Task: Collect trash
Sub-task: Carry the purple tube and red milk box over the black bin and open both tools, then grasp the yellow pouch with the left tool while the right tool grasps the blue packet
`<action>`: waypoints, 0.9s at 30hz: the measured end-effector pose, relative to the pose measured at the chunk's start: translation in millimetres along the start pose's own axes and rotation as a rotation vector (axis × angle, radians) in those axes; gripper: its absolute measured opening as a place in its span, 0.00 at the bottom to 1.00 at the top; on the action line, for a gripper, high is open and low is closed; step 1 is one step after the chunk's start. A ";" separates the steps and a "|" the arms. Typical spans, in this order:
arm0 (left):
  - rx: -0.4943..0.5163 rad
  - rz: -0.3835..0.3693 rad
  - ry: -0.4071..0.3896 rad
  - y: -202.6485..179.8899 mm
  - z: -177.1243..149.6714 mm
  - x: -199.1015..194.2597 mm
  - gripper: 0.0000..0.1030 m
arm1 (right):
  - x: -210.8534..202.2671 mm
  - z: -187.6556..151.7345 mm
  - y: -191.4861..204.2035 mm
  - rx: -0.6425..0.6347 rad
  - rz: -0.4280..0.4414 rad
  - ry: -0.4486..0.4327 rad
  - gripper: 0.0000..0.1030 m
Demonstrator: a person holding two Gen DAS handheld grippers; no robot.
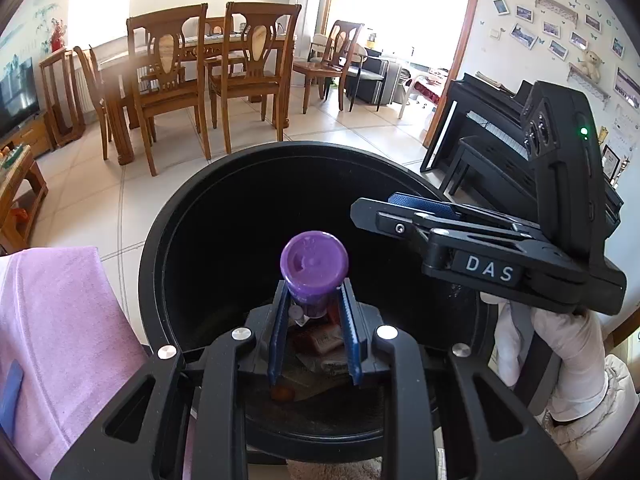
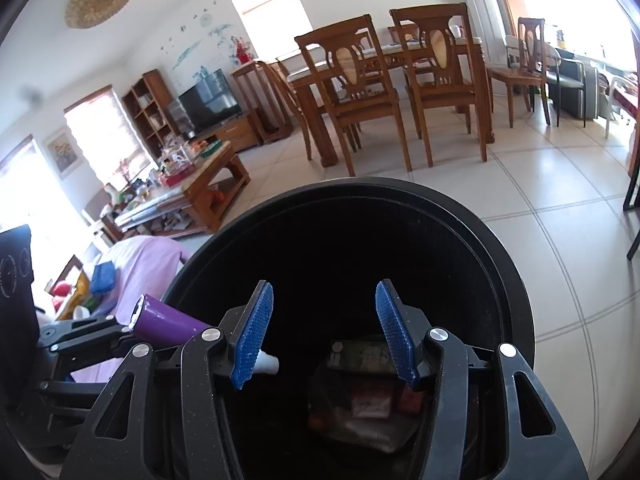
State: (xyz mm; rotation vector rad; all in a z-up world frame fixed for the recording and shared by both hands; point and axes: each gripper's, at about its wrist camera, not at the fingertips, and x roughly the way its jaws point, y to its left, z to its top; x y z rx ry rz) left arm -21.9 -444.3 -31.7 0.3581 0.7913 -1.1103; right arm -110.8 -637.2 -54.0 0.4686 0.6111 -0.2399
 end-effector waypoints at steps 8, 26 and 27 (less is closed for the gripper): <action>0.016 0.032 0.024 -2.8 1.1 2.4 0.31 | -5.6 -2.7 -2.5 0.021 -0.001 -0.014 0.54; 0.013 0.171 -0.140 22.0 -16.9 -80.2 0.95 | -7.5 -2.3 35.4 0.005 0.065 -0.022 0.85; 0.006 0.180 -0.143 26.9 -19.6 -85.2 0.95 | -7.1 -1.3 42.5 -0.005 0.073 -0.024 0.85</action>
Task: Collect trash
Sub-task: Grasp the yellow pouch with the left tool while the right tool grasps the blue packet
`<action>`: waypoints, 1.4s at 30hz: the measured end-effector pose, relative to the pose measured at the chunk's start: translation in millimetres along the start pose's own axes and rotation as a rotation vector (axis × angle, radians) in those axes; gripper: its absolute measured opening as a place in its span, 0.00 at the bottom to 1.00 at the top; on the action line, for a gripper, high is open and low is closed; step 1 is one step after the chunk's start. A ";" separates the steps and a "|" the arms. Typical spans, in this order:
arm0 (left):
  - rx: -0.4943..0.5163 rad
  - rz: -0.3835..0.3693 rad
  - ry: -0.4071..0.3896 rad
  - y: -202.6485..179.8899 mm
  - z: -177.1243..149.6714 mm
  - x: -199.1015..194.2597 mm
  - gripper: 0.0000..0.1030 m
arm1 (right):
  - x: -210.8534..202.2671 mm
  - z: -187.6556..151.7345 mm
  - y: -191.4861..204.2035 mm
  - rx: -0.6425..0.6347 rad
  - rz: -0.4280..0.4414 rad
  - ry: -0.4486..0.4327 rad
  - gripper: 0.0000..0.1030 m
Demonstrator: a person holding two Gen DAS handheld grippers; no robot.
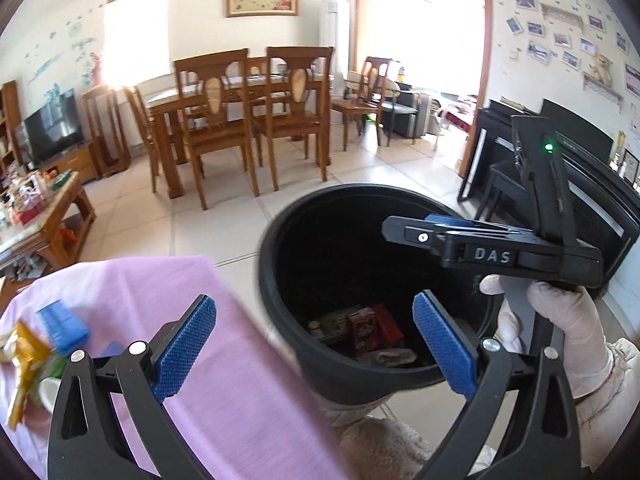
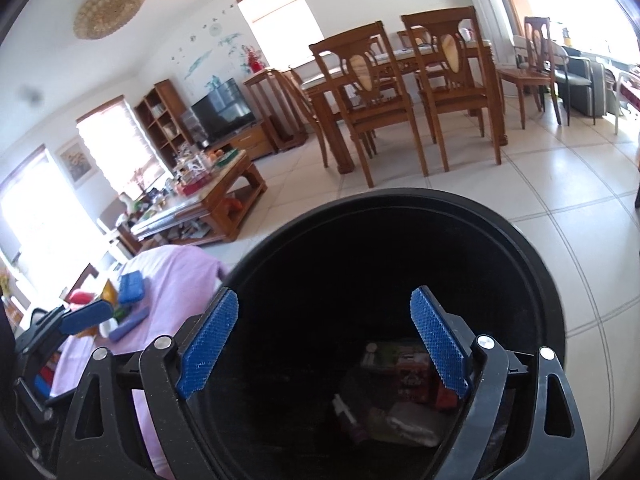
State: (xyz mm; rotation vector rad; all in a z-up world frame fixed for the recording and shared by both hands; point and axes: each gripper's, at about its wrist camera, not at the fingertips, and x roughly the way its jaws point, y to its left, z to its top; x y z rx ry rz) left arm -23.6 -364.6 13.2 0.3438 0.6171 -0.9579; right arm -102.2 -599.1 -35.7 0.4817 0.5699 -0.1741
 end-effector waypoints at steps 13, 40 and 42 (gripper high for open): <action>-0.146 0.127 -0.020 94.4 -36.2 -52.1 0.95 | 45.7 4.6 134.3 -0.193 0.165 0.043 0.85; -0.256 0.264 0.186 277.0 -85.4 -52.2 0.63 | 234.2 -3.5 346.3 -0.513 0.210 0.348 0.67; -0.263 0.259 0.206 279.9 -88.0 -48.0 0.62 | 241.2 -5.1 349.8 -0.522 0.201 0.360 0.67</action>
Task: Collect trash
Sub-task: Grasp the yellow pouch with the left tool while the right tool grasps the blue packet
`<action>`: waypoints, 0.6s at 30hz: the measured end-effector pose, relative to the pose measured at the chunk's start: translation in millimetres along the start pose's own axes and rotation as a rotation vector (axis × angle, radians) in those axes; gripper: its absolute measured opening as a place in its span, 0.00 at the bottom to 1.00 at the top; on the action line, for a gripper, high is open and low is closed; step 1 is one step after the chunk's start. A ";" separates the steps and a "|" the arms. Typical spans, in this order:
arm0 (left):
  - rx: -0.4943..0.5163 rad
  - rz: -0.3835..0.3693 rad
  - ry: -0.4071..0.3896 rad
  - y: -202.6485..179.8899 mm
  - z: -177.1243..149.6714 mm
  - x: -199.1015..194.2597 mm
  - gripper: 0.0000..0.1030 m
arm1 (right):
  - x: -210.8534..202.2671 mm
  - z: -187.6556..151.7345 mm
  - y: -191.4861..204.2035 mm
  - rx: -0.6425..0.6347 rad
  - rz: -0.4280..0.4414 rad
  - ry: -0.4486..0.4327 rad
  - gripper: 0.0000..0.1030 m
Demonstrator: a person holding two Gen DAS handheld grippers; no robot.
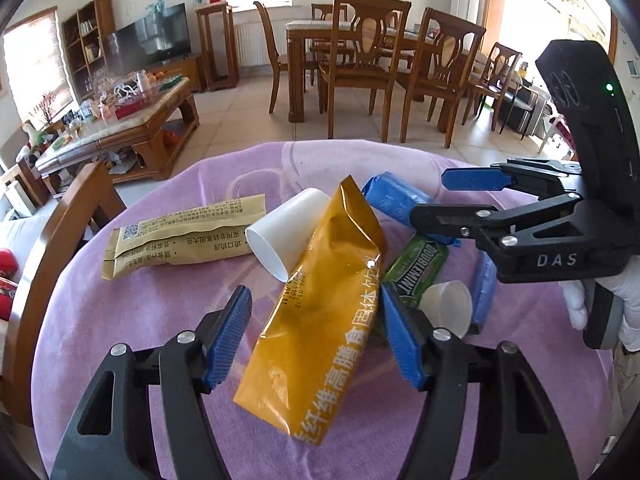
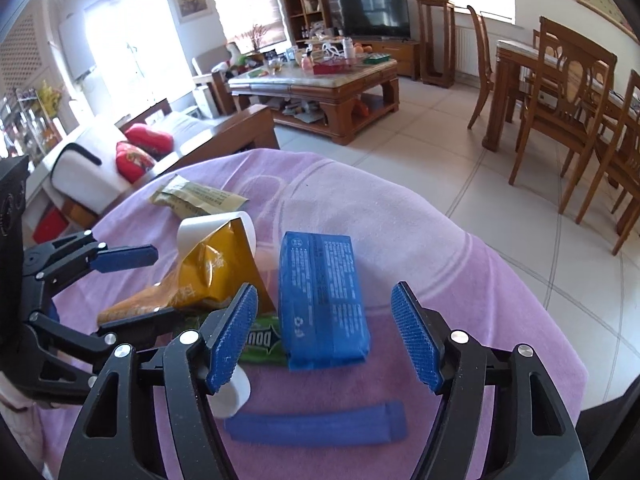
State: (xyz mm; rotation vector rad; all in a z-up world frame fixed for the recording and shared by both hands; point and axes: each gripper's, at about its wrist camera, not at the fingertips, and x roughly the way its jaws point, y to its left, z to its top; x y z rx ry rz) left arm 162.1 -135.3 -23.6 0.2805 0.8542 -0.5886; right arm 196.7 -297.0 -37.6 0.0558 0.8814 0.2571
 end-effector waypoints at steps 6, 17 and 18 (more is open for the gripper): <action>-0.021 -0.041 0.004 4.1 0.4 2.7 0.53 | 18.2 0.7 2.0 -0.023 -0.013 0.029 0.61; -0.078 -0.101 0.001 9.0 -9.6 -1.8 0.35 | 22.7 -3.7 -2.9 0.001 0.035 0.034 0.48; -0.080 -0.103 0.002 8.9 -10.3 -2.2 0.35 | 24.0 -3.4 -4.5 0.012 0.040 0.037 0.48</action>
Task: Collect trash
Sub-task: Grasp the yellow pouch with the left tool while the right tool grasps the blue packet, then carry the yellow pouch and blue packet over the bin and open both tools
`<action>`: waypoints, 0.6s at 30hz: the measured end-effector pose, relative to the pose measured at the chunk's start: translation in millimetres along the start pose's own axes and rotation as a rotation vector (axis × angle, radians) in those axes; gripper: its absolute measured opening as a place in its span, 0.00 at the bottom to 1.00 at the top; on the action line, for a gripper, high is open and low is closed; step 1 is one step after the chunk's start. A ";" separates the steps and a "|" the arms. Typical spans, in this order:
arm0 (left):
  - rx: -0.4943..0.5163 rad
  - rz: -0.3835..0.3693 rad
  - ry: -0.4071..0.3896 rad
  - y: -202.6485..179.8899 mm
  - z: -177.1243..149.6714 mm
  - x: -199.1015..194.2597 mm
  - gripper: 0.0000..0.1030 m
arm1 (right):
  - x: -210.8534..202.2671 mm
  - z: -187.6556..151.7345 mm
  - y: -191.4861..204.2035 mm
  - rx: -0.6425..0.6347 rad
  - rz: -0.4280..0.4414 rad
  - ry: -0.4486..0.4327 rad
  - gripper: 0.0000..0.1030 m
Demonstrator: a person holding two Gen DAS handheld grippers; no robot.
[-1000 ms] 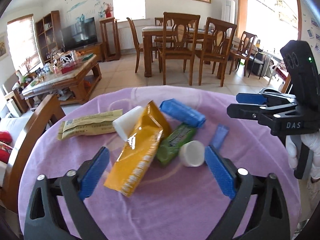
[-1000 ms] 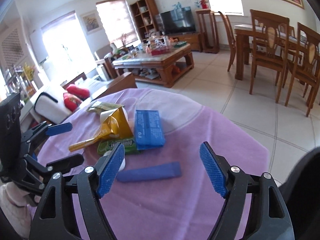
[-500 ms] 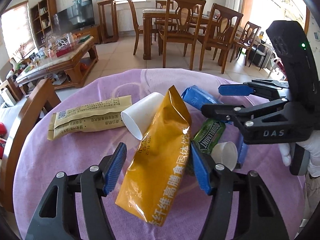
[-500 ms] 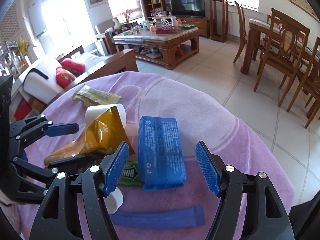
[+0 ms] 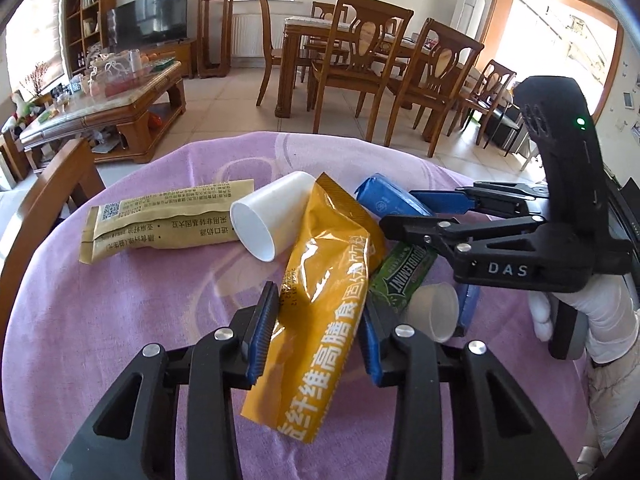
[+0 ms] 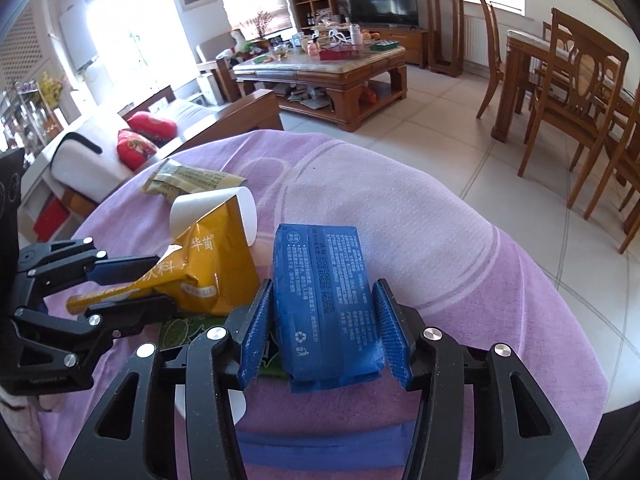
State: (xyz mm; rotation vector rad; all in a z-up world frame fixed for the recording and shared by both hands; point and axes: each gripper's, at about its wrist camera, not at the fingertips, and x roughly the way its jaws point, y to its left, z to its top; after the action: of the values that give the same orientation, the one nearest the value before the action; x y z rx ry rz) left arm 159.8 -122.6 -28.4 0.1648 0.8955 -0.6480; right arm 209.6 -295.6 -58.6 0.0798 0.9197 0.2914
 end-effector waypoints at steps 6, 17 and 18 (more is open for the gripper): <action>-0.035 -0.004 -0.020 3.2 -2.3 -0.1 0.31 | 3.1 0.5 8.1 -0.009 -0.022 -0.006 0.42; -0.035 0.009 -0.062 -1.0 -20.7 -26.6 0.12 | -42.9 -13.5 1.1 0.062 0.061 -0.099 0.38; -0.037 0.008 -0.065 -1.7 -20.8 -28.6 0.12 | -49.5 -15.7 1.4 0.064 0.068 -0.111 0.38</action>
State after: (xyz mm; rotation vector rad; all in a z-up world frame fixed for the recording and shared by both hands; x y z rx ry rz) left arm 131.9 -102.8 -19.3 0.1139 0.8437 -0.6252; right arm 168.6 -309.1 -29.6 0.1849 0.8168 0.3172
